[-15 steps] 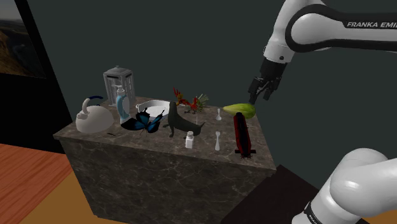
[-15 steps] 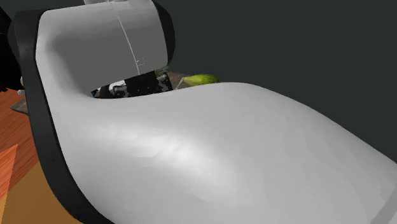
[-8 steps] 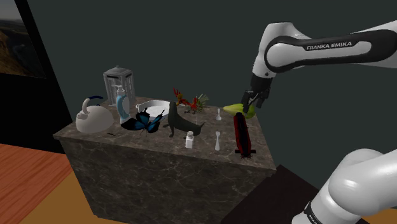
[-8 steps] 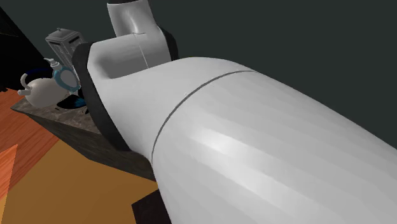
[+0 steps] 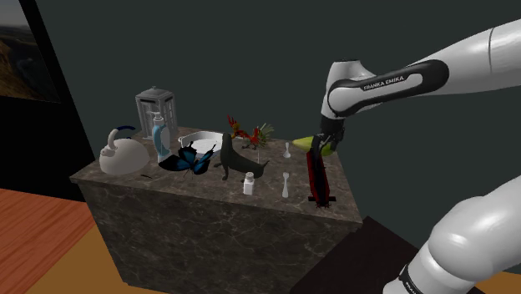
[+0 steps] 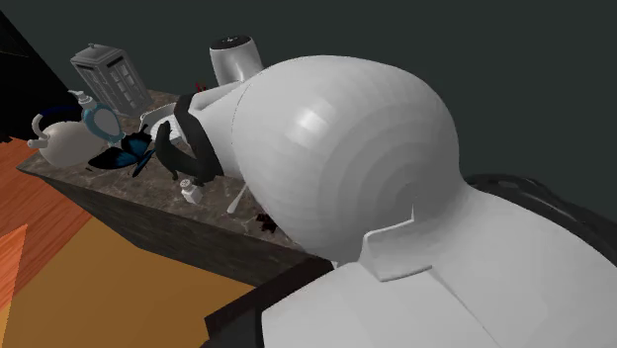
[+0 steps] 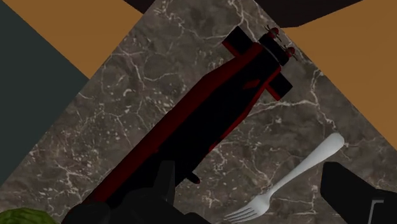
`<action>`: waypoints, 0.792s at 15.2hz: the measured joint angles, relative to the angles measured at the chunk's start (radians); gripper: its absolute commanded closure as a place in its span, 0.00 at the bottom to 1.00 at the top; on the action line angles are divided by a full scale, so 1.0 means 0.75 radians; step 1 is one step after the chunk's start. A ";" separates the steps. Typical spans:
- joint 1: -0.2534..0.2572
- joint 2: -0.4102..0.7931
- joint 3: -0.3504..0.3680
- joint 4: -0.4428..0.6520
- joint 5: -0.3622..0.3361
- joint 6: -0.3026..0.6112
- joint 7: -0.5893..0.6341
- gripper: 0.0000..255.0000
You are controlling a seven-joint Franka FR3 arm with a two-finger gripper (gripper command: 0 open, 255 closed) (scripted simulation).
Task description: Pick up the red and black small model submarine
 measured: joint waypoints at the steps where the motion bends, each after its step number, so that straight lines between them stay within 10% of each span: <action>1: -0.010 0.048 -0.010 0.006 -0.014 0.035 -0.010 0.00; 12: -0.064 0.402 -0.057 0.077 -0.101 0.270 -0.029 0.00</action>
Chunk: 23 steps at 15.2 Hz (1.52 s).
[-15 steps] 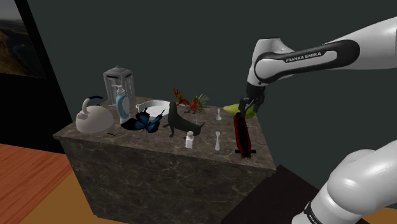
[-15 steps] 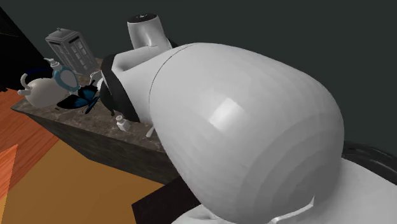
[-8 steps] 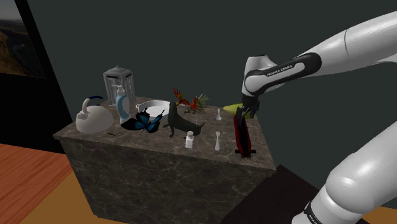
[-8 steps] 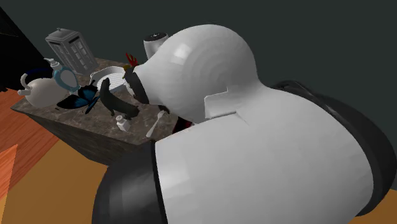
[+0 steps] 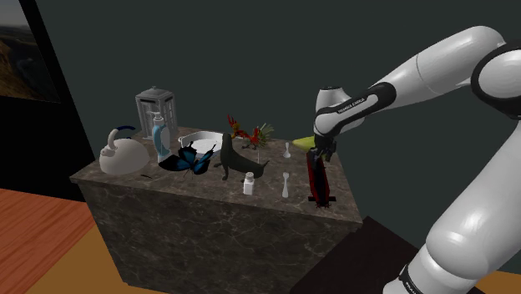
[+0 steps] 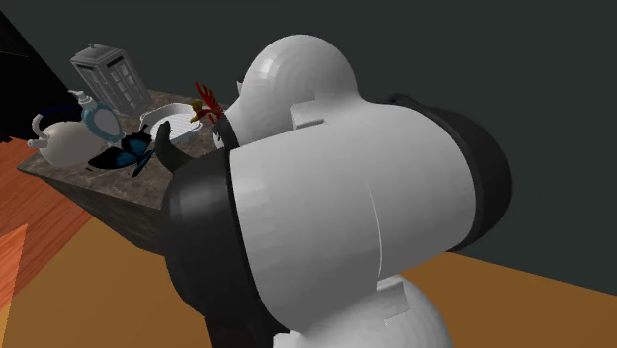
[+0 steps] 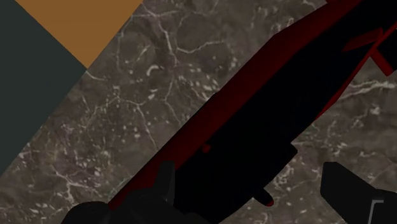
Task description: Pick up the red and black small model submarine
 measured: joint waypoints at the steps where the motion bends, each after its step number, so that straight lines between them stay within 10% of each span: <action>1: 0.000 0.013 0.000 -0.006 -0.001 0.019 0.004 0.00; 4: -0.001 0.049 -0.001 -0.026 -0.007 0.074 0.012 0.00; 5: -0.001 0.054 -0.001 -0.027 -0.007 0.080 0.013 1.00; 23: 0.000 -0.025 0.000 0.016 0.003 -0.042 -0.007 1.00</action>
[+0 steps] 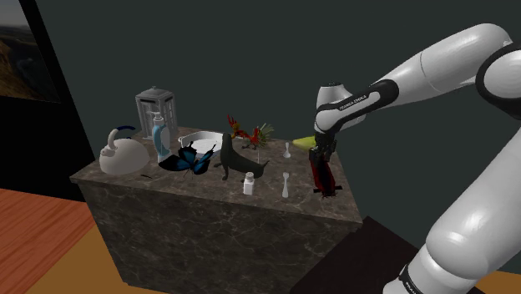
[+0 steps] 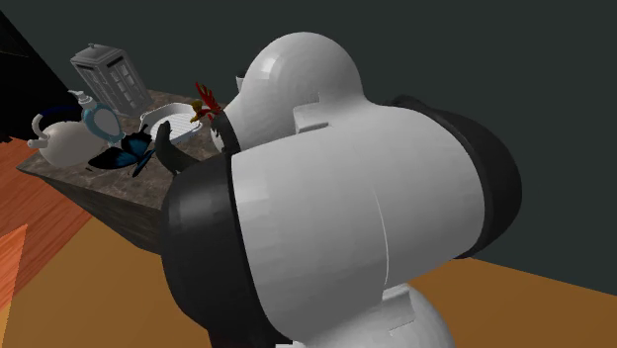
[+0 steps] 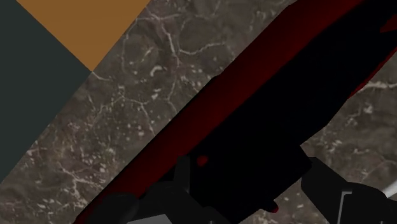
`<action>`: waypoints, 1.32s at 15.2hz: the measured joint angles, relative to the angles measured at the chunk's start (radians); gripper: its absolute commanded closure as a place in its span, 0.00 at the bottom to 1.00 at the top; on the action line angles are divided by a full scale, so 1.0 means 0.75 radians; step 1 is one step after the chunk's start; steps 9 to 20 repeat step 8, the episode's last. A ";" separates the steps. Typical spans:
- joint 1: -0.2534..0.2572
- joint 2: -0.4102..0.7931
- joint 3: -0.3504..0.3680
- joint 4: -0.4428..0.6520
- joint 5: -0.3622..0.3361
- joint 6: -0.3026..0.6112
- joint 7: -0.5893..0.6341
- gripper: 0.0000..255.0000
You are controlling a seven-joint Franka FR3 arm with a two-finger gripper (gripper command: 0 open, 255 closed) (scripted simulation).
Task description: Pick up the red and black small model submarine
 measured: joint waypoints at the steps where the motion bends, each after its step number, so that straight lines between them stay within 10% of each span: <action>1: 0.000 -0.009 0.000 0.008 0.001 -0.017 -0.002 1.00; 20: 0.005 -0.069 0.005 0.066 0.010 -0.135 -0.013 1.00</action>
